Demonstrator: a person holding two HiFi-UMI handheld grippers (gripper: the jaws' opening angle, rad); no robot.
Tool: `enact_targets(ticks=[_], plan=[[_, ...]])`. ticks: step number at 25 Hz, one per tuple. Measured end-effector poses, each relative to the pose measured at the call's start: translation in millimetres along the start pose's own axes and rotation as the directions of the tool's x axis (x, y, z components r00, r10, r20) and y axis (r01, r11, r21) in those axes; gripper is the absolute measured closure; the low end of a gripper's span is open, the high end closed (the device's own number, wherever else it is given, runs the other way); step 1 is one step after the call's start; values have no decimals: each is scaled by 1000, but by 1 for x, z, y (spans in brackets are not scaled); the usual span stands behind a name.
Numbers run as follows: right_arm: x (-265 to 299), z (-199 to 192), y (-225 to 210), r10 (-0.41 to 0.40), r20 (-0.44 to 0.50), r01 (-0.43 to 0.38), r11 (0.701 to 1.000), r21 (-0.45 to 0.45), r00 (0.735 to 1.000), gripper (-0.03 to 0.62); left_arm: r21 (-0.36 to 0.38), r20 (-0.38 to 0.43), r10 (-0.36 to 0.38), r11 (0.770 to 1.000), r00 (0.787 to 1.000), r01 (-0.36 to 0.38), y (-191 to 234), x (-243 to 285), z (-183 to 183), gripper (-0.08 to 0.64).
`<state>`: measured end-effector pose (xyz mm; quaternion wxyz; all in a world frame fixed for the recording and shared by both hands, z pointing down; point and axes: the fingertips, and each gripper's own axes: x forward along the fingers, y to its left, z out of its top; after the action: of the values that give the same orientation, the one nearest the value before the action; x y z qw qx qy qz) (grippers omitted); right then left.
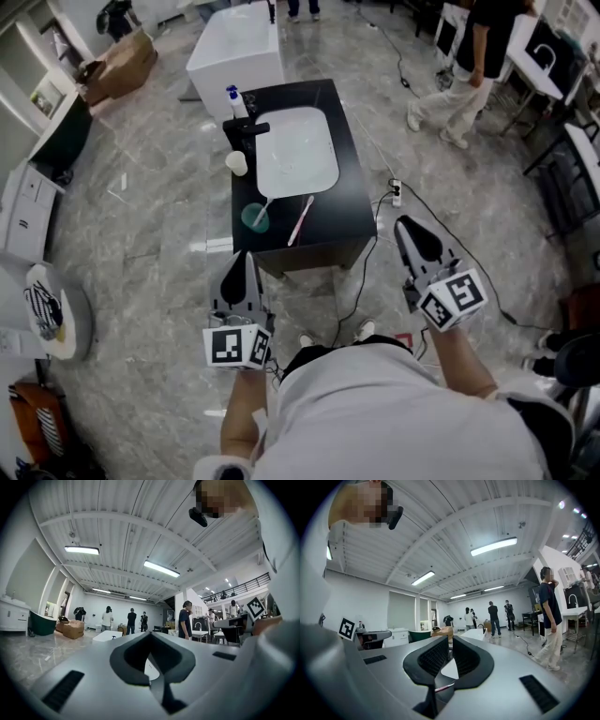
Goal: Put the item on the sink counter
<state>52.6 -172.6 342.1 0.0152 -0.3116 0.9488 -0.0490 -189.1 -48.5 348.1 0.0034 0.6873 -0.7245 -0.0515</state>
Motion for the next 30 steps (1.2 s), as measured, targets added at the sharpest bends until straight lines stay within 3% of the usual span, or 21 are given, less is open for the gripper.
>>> enact_targets(ticks=[11, 30], plan=[[-5, -5, 20, -32, -15, 32, 999, -6, 999, 537, -18, -8, -58, 998, 998, 57, 8, -3, -4, 558], [4, -25, 74, -3, -49, 3, 1000, 1, 999, 537, -43, -45, -71, 997, 996, 69, 34, -42, -19, 558]])
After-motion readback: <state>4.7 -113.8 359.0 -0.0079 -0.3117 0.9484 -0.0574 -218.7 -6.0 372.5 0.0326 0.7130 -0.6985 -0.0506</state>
